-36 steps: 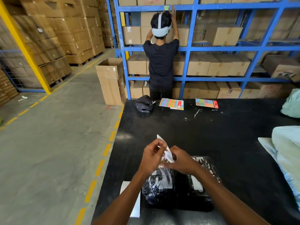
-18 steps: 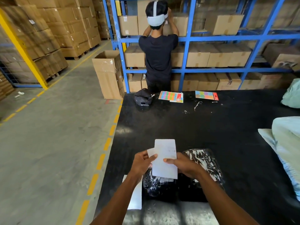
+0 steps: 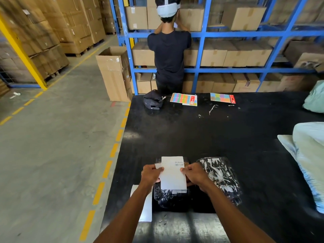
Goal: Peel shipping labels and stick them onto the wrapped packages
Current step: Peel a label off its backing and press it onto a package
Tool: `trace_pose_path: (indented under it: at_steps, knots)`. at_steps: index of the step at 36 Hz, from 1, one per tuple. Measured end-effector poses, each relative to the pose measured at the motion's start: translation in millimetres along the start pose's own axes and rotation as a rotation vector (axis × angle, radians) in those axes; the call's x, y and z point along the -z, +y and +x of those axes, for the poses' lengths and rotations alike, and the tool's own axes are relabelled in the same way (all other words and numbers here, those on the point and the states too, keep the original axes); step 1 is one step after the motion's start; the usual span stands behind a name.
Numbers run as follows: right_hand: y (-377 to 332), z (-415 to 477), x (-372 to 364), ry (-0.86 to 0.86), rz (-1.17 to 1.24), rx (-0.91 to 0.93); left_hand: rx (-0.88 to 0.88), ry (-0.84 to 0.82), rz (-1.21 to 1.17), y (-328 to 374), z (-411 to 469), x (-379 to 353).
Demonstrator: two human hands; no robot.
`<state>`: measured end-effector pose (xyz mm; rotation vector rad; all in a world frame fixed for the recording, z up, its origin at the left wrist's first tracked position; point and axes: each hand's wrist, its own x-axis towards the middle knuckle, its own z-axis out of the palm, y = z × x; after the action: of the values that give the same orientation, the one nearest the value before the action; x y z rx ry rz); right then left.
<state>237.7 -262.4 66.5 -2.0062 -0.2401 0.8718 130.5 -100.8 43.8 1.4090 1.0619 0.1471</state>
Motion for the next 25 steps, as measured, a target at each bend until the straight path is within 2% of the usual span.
trace_pose_path:
  at_steps: [5, 11, 20, 25]
  knots:
    - [-4.4, -2.5, -0.9, -0.009, -0.011, -0.007, 0.001, -0.006, 0.023, -4.5, 3.8, -0.4]
    - [11.1, 14.6, 0.5, 0.038, -0.136, -0.009, -0.013, -0.001, 0.029, -1.2, -0.4, -1.4]
    - [-12.4, -0.1, -0.4, 0.059, -0.245, -0.018, -0.022, 0.046, 0.071, -0.8, -0.6, -1.3]
    - [-14.1, 11.6, -0.4, 0.052, -0.387, -0.018, -0.013, 0.079, 0.109, -1.4, 2.0, -1.6]
